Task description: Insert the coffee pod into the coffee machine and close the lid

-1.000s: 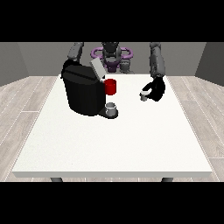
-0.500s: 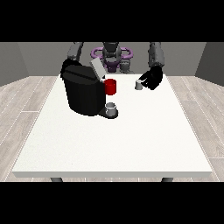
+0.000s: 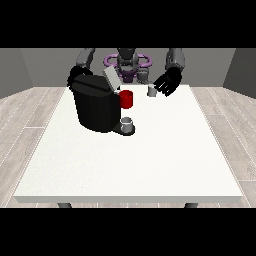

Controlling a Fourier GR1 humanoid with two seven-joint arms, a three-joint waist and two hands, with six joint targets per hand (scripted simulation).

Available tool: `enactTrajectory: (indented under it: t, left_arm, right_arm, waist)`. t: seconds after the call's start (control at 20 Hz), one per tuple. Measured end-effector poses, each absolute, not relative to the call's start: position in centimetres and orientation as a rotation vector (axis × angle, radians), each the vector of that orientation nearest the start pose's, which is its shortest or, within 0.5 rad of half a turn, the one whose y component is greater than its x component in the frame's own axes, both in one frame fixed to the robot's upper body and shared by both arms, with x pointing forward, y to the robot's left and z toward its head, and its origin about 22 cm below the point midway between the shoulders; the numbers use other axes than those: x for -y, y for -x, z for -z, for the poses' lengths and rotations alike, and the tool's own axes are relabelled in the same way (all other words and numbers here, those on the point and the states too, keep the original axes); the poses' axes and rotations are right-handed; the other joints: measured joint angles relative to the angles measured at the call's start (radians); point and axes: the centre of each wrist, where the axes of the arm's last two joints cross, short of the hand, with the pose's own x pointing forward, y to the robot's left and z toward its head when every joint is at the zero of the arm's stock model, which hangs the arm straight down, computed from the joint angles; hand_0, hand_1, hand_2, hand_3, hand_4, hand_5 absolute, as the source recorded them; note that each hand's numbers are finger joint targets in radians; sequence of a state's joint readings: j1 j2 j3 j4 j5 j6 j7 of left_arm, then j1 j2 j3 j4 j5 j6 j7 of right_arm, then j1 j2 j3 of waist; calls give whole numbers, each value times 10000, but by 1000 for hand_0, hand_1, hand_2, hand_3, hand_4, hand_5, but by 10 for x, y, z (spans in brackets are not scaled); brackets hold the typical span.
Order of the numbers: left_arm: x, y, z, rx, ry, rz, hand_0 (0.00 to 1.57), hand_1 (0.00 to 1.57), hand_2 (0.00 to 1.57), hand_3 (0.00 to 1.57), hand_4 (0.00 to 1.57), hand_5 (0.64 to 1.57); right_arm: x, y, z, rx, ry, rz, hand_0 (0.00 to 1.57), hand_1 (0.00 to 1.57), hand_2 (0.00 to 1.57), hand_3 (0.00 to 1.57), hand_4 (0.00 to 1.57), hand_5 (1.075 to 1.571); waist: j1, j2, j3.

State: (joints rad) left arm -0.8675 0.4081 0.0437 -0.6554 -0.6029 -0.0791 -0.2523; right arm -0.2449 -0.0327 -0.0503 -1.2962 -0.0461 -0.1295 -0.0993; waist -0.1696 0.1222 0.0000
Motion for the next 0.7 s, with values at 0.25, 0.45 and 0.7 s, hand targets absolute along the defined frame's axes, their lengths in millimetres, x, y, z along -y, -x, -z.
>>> enactTrajectory:
  t: [0.25,0.45,0.7]
  left_arm:
    - [-285,-441,-140,16006,-6471,9105,1017,1017,1206,1226,503,1571]
    - [-283,-449,-175,16241,-6650,8651,1209,1209,1245,1188,486,1571]
    - [-283,-454,-205,16620,-6855,8348,1264,1264,1319,1251,516,1571]
  right_arm:
    - [221,-300,6,16190,594,561,0,0,0,0,492,1571]
    - [218,-305,-4,16338,526,378,0,0,0,0,509,1571]
    - [213,-314,-23,16696,601,305,0,0,0,0,548,1571]
  waist:
    - [-267,12,2]
    - [-586,146,1]
    - [-887,552,0]
